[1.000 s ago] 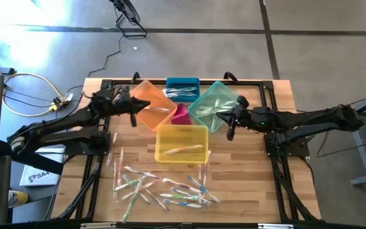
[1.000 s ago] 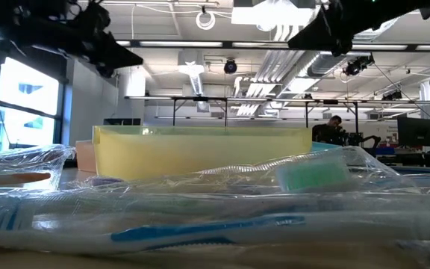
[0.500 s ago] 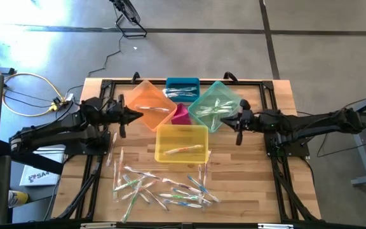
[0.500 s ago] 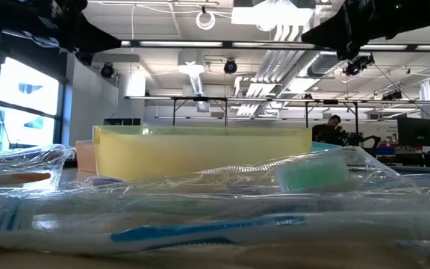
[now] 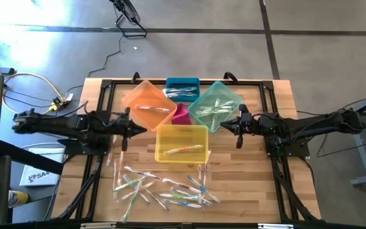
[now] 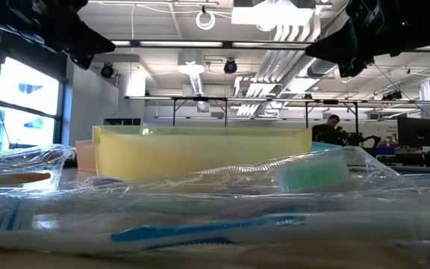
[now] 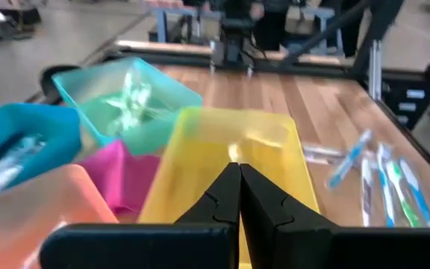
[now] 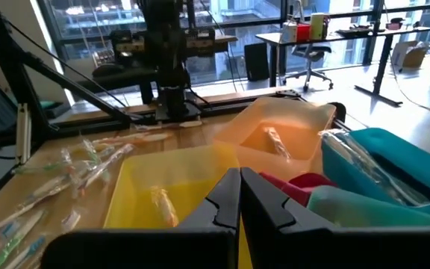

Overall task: Pick & Place Toothbrushes
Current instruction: Put the purple toothbrush into the orange bin

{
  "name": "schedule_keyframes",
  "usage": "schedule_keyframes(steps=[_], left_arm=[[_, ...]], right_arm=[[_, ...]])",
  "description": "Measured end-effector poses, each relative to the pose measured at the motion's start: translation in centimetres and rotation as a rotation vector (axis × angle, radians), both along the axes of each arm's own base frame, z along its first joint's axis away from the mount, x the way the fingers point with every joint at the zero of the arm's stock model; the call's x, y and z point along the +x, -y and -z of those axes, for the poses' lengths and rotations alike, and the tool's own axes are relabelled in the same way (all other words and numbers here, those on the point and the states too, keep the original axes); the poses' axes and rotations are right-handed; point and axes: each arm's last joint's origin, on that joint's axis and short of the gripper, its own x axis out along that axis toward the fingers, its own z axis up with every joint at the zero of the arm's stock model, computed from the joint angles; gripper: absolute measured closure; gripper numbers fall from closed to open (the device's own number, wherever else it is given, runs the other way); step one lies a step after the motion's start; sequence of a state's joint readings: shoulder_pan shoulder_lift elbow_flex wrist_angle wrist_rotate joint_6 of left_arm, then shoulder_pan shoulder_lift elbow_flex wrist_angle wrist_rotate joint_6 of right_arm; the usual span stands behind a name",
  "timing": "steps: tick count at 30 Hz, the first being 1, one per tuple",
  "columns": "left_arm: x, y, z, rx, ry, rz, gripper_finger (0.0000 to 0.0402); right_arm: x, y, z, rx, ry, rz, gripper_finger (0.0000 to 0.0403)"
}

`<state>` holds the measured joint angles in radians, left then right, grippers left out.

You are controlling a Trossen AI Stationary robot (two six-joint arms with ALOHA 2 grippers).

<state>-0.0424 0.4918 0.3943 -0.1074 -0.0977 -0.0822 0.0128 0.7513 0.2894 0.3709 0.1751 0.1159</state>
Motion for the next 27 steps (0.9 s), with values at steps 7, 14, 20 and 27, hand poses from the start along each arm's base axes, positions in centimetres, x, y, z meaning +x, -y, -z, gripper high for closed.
schedule_keyframes(steps=[7, 14, 20, 27], left_arm=[[1.0, 2.2, 0.4, 0.032, -0.028, 0.048, 0.0401], [1.6, 3.7, -1.7, 0.067, -0.104, 0.072, 0.0401], [2.9, 4.9, -2.7, 0.110, -0.315, 0.029, 0.0401], [4.3, 5.8, -1.3, 0.132, -0.640, 0.008, 0.0401]], right_arm=[[-0.2, 0.0, 0.9, 0.040, 0.006, 0.004, 0.0400], [-0.3, 0.0, 1.2, 0.031, -0.002, 0.003, 0.0401], [-0.3, 0.0, 1.2, 0.014, -0.004, 0.007, 0.0401], [-0.3, 0.0, 1.2, 0.014, -0.005, 0.007, 0.0401]])
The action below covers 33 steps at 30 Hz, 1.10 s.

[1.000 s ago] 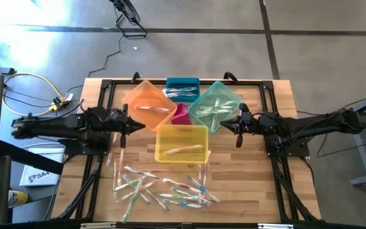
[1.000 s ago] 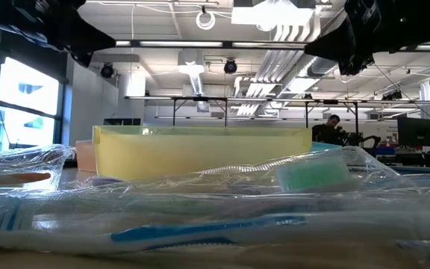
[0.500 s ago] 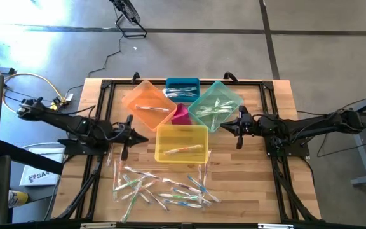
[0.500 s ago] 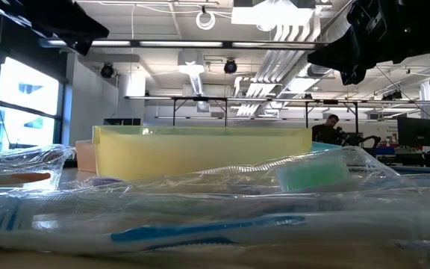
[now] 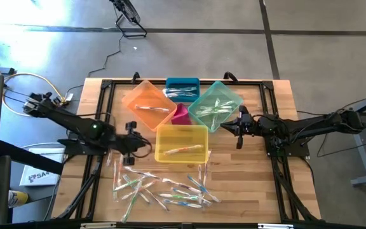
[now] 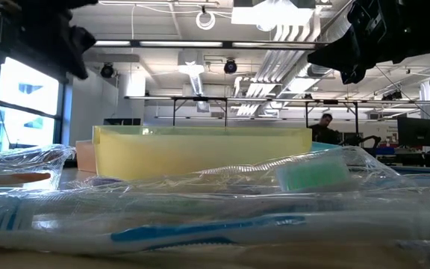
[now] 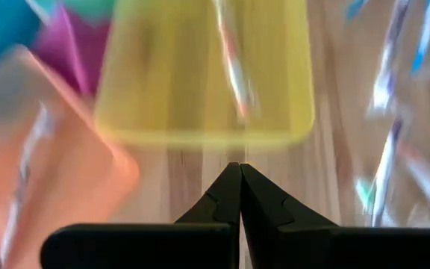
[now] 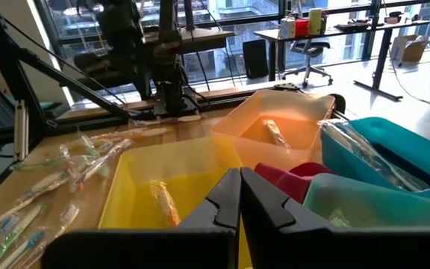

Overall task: Pick & Place Toothbrushes
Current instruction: Put the purple toothbrush into the orange bin

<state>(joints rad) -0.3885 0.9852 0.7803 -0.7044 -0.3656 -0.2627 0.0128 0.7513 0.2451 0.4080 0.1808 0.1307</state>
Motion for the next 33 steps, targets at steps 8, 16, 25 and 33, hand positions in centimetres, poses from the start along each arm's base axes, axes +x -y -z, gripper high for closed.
schedule_keyframes(steps=[8, 16, 25, 33], left_arm=[[1.2, 1.0, 2.3, -0.116, -0.217, 0.025, 0.0401], [2.0, 1.5, 3.3, -0.145, -0.273, 0.045, 0.0399], [2.5, 2.0, 4.2, -0.214, -0.337, 0.093, 0.0305], [3.0, 2.6, 4.1, -0.348, -0.335, 0.151, 0.0259]], right_arm=[[0.0, 0.0, 0.0, 0.000, -0.001, 0.000, 0.0401], [0.0, 0.0, 0.0, 0.000, -0.001, -0.001, 0.0401], [0.0, 0.0, 0.2, -0.001, -0.017, 0.000, 0.0401], [0.0, 0.0, 0.1, -0.004, -0.017, 0.000, 0.0401]])
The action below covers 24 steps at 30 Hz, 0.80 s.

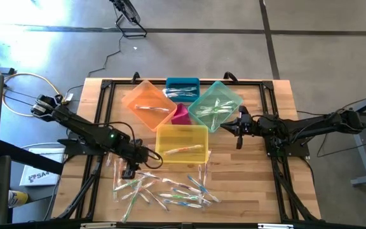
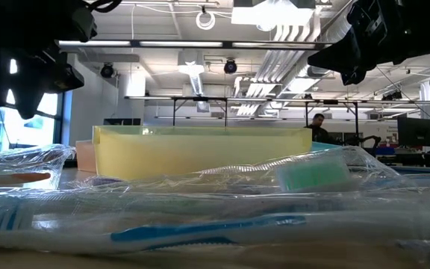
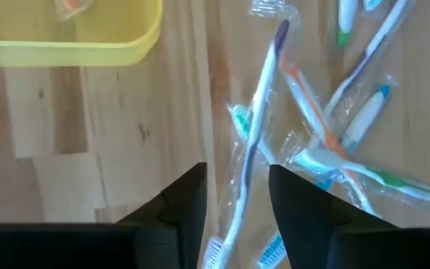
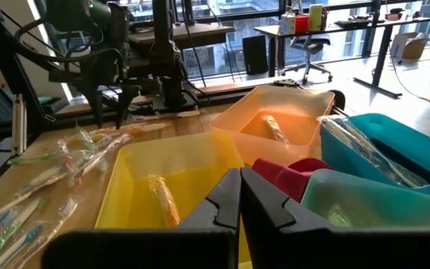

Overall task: Pick & Place Toothbrushes
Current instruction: Put the purple toothbrush into the orange bin

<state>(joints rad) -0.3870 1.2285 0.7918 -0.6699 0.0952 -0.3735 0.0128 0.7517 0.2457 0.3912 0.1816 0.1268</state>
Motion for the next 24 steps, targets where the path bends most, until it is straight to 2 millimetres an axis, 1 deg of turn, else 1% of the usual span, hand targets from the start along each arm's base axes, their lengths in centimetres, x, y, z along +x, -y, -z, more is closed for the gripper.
schedule_keyframes(steps=[13, 18, 21, 24], left_arm=[[0.1, 0.0, -0.1, -0.002, 0.016, -0.009, 0.0258], [0.0, 0.2, 0.0, -0.018, 0.002, 0.039, 0.0258], [-0.4, 0.5, 0.6, -0.013, -0.005, 0.064, 0.0258], [-1.1, 0.8, 1.5, 0.005, -0.038, 0.080, 0.0258]], right_arm=[[0.0, 0.0, 0.2, -0.001, -0.023, 0.002, 0.0400], [0.0, 0.0, 0.2, -0.001, -0.022, 0.002, 0.0400], [0.0, 0.0, 0.2, -0.001, -0.022, 0.002, 0.0400], [0.0, 0.0, 0.2, -0.001, -0.021, 0.002, 0.0400]])
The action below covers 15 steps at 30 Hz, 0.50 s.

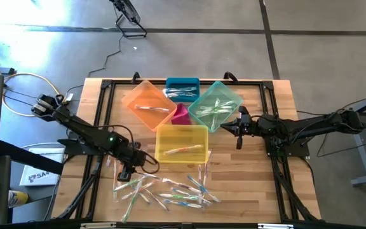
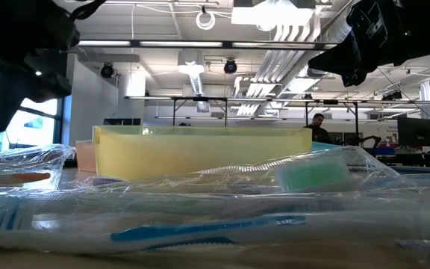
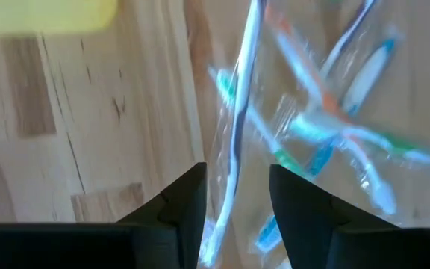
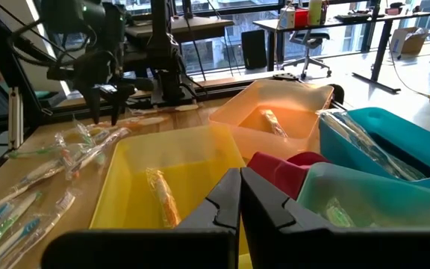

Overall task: Pick & Place Toothbrushes
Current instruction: Put the purple toothbrush into the orange bin

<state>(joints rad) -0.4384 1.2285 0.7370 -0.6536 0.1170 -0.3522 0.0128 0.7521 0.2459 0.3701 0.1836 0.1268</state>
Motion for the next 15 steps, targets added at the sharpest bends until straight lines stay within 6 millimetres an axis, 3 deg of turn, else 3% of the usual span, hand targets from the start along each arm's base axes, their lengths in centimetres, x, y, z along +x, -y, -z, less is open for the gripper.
schedule_keyframes(steps=[15], left_arm=[[-0.1, 0.1, 2.2, 0.000, 0.088, -0.061, 0.0258]], right_arm=[[0.0, 0.0, 0.0, 0.007, 0.002, 0.001, 0.0400]])
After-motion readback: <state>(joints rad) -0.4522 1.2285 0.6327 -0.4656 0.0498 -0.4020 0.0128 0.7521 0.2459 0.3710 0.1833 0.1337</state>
